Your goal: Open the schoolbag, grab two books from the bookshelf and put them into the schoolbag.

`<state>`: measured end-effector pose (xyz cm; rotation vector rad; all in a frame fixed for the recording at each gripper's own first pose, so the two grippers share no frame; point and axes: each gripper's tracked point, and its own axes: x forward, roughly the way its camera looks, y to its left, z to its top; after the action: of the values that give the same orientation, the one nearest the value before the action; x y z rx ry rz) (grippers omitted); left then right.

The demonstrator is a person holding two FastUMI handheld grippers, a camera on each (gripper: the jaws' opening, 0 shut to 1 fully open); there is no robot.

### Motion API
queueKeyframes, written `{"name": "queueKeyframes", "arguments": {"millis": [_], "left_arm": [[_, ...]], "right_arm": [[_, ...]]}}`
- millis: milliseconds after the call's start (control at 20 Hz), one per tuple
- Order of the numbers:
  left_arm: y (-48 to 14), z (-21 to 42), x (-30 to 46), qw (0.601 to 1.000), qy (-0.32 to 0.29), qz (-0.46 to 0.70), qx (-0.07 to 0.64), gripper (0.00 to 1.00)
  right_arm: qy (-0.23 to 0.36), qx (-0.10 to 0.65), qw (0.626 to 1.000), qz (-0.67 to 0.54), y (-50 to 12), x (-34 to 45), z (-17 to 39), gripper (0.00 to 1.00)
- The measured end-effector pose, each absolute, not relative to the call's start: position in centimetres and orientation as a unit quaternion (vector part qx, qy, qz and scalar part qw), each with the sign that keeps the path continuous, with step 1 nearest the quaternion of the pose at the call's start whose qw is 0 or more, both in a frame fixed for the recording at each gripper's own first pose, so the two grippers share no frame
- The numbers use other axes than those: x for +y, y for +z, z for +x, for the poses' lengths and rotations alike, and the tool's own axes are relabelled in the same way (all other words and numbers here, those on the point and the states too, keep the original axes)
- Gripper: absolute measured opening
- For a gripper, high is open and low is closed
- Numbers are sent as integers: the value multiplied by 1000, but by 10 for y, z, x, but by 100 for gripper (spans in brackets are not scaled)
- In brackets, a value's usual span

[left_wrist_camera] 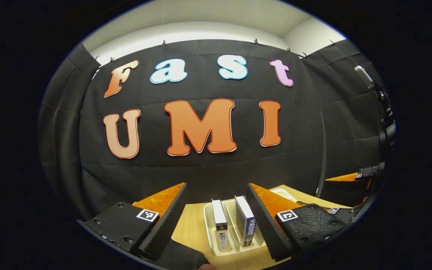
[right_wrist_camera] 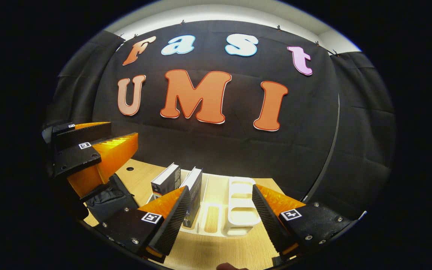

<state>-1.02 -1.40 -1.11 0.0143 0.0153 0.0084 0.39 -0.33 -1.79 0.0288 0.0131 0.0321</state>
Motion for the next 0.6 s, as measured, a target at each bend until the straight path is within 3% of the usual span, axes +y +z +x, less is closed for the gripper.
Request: {"name": "queueKeyframes", "arguments": {"millis": [600], "left_arm": [[-96,-41,19,980,68,164,89,99]], "right_arm": [[68,5,998,16,-20,3,25,99]]}}
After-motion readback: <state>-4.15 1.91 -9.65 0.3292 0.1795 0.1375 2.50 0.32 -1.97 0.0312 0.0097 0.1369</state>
